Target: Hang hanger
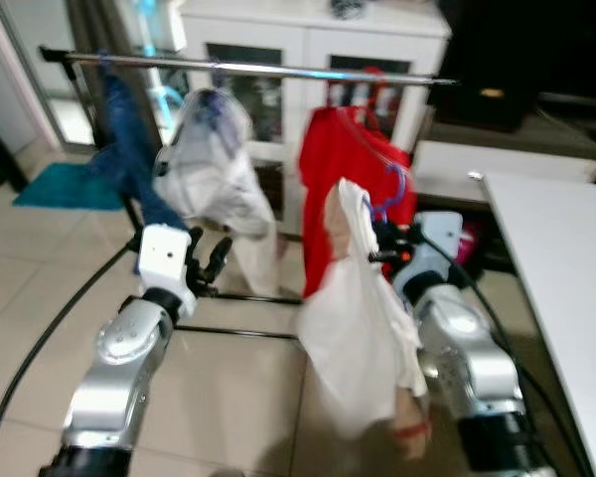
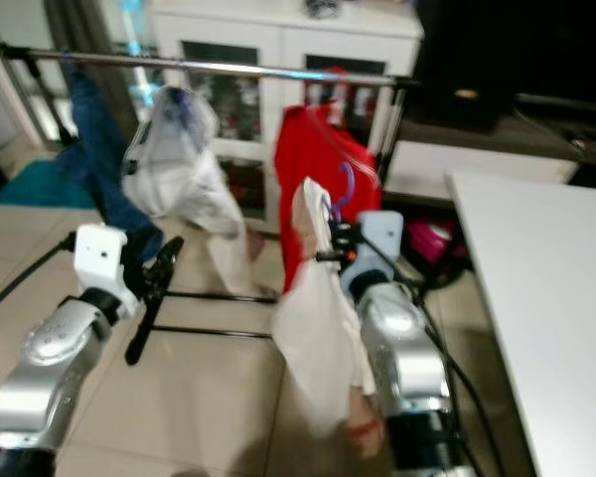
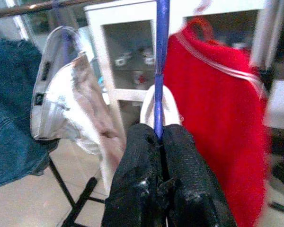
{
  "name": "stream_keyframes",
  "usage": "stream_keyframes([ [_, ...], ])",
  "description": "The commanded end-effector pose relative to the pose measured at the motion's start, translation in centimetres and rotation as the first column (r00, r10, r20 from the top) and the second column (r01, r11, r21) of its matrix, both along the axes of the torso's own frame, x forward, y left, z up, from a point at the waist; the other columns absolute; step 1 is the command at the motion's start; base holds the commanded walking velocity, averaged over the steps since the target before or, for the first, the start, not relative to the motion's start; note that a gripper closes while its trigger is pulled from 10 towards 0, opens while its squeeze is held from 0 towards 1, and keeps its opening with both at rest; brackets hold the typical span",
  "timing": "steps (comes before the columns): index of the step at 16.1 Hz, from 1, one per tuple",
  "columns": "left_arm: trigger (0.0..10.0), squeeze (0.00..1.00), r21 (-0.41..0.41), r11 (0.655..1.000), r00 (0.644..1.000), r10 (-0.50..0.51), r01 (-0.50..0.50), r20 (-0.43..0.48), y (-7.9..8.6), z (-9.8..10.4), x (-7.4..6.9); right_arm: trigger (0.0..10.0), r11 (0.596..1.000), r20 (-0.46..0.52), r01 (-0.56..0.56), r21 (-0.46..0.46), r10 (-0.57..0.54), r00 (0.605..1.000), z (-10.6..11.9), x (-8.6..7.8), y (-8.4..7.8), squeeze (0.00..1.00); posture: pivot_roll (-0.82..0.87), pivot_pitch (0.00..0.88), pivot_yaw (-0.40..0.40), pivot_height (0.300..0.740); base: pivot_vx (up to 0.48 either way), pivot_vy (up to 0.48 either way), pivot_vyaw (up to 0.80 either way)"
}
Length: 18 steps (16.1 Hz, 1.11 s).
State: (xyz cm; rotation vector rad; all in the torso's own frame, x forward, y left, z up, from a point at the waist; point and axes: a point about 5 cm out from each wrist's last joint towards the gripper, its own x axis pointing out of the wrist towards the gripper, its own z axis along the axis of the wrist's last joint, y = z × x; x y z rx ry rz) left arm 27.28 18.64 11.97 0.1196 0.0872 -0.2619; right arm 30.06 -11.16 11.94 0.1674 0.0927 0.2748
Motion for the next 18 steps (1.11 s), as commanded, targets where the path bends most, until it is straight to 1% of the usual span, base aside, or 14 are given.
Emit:
stream_keyframes([
  [1, 10.0, 0.00, 0.008, 1.000, 1.000, -0.024, 0.023, 0.011, -0.5, 0.4, 0.2, 10.0, 1.000, 0.039, 0.008, -0.012, -0.008, 0.999, 1.0, 0.4, -0.4, 0.00, -0.01, 0.000, -0.010, 0.740, 0.401, 0.000, 0.80],
  [2, 10.0, 0.00, 0.008, 1.000, 1.000, -0.023, 0.023, 0.011, -0.5, 0.4, 0.2, 10.0, 1.000, 0.040, 0.013, -0.012, -0.012, 0.999, 1.0, 0.4, -0.4, 0.00, -0.01, 0.000, -0.010, 0.740, 0.401, 0.000, 0.80],
  [3, 10.0, 0.00, 0.008, 1.000, 1.000, -0.022, 0.022, 0.015, -0.6, 0.5, 0.3, 10.0, 0.999, 0.043, 0.027, -0.033, -0.025, 0.999, 1.2, 0.6, -0.6, 0.00, -0.01, 0.000, -0.015, 0.740, 0.401, 0.000, 0.80],
  [4, 10.0, 0.00, 0.009, 1.000, 1.000, -0.021, 0.021, 0.017, -0.6, 0.6, 0.4, 10.0, 0.999, 0.034, 0.045, -0.018, -0.044, 0.998, 1.1, 0.7, -0.8, 0.00, -0.01, 0.000, -0.015, 0.740, 0.401, 0.000, 0.00],
  [5, 10.0, 0.00, 0.008, 1.000, 1.000, -0.020, 0.020, 0.018, -0.6, 0.7, 0.4, 10.0, 0.998, 0.038, 0.056, -0.022, -0.055, 0.998, 1.2, 0.8, -0.9, 0.00, 0.00, 0.000, -0.018, 0.740, 0.401, 0.000, 0.00],
  [9, 10.0, 0.00, 0.018, 0.999, 0.999, -0.033, 0.033, 0.015, -0.7, 0.8, 0.4, 10.0, 0.998, 0.056, 0.056, -0.040, -0.054, 0.997, 1.8, 1.1, -0.8, 0.00, 0.00, 0.000, -0.019, 0.740, 0.400, 0.000, 0.00],
  [12, 10.0, 0.00, 0.026, 0.998, 0.999, -0.051, 0.051, 0.015, -0.7, 0.9, 0.1, 10.0, 0.994, 0.099, 0.069, -0.082, -0.061, 0.993, 2.9, 1.6, -0.4, 0.00, 0.01, 0.000, -0.029, 0.740, 0.399, 0.000, 0.00],
  [14, 10.0, 0.00, 0.025, 0.998, 0.998, -0.054, 0.053, 0.018, -0.7, 1.0, 0.3, 10.0, 0.992, 0.110, 0.059, -0.112, -0.047, 0.993, 3.5, 1.8, -0.1, 0.00, 0.00, 0.000, -0.029, 0.740, 0.401, 0.000, 0.00],
  [15, 10.0, 0.00, 0.028, 0.998, 0.998, -0.062, 0.061, 0.022, -0.9, 1.1, 0.5, 10.0, 0.989, 0.123, 0.064, -0.136, -0.047, 0.991, 3.8, 2.1, -0.1, 0.00, 0.00, 0.000, -0.028, 0.740, 0.405, 0.000, 0.00],
  [18, 10.0, 0.00, 0.037, 0.996, 0.997, -0.076, 0.075, 0.025, -1.2, 1.3, 0.6, 10.0, 0.987, 0.143, 0.058, -0.150, -0.036, 0.989, 4.4, 2.7, 0.0, 0.00, 0.01, 0.000, -0.029, 0.740, 0.401, 0.000, 0.00],
])
